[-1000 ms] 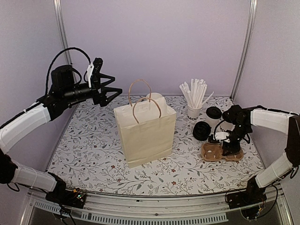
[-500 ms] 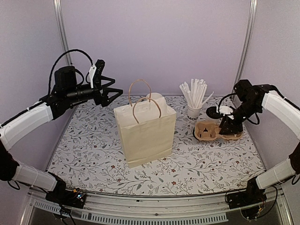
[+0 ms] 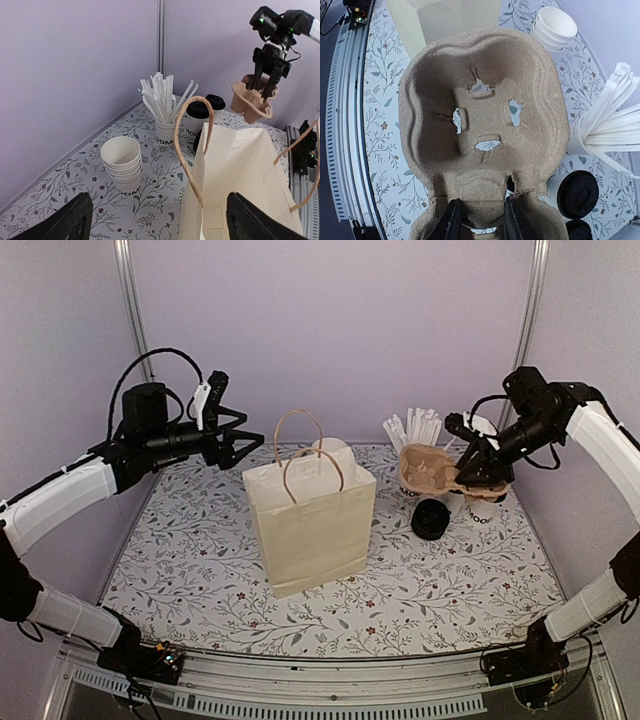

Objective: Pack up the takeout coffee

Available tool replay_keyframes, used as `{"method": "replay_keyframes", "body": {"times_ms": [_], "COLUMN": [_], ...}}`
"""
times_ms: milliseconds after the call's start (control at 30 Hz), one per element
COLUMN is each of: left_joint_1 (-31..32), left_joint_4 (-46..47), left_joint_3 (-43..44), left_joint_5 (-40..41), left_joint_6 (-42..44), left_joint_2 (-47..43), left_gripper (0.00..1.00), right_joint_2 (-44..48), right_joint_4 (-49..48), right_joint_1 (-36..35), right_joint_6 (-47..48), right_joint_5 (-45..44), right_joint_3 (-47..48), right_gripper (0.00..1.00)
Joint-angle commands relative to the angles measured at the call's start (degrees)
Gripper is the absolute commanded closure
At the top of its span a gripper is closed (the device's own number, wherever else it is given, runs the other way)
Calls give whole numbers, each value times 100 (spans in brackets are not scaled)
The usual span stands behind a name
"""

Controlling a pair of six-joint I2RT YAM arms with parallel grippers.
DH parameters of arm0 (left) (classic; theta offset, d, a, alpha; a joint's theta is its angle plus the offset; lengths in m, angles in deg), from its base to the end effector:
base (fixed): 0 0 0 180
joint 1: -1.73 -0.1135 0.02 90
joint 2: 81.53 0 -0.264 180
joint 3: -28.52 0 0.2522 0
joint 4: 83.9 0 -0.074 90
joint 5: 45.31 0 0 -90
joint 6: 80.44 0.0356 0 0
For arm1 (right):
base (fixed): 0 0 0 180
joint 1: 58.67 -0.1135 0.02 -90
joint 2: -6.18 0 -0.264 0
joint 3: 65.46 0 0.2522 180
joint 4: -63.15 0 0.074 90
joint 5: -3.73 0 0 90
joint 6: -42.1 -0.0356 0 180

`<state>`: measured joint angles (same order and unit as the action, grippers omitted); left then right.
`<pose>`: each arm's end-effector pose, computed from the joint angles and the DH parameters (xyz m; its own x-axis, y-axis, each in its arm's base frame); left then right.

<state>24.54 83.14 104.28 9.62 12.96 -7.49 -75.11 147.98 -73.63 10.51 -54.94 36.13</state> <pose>0.2692 -0.1354 0.3548 -0.1297 0.1072 -0.9857 0.8460 0.5305 -0.0536 0.2478 0.0854 0.3677 -0.0851 -0.7759 -0.6251 -0.9716 0.2035 -0.1204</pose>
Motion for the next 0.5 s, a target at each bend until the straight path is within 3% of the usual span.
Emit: {"method": "replay_keyframes", "body": {"times_ms": [0, 167, 467], "left_joint_1": [-54, -40, 49], "left_joint_4": [-342, -676, -1551], "left_joint_3": [251, 433, 853], "left_joint_5": [97, 69, -208], "left_joint_6": [56, 48, 142], "left_joint_2": [23, 76, 499], "left_gripper": [5, 5, 7], "right_joint_2": [-352, -791, -1245], "right_joint_4": [24, -316, -1138], "right_joint_1": [-34, -303, -1362], "right_joint_6": [-159, -437, -801], "right_joint_5": [719, 931, 762], "right_joint_3": [942, 1856, 2390], "right_gripper": [73, 73, 72]}}
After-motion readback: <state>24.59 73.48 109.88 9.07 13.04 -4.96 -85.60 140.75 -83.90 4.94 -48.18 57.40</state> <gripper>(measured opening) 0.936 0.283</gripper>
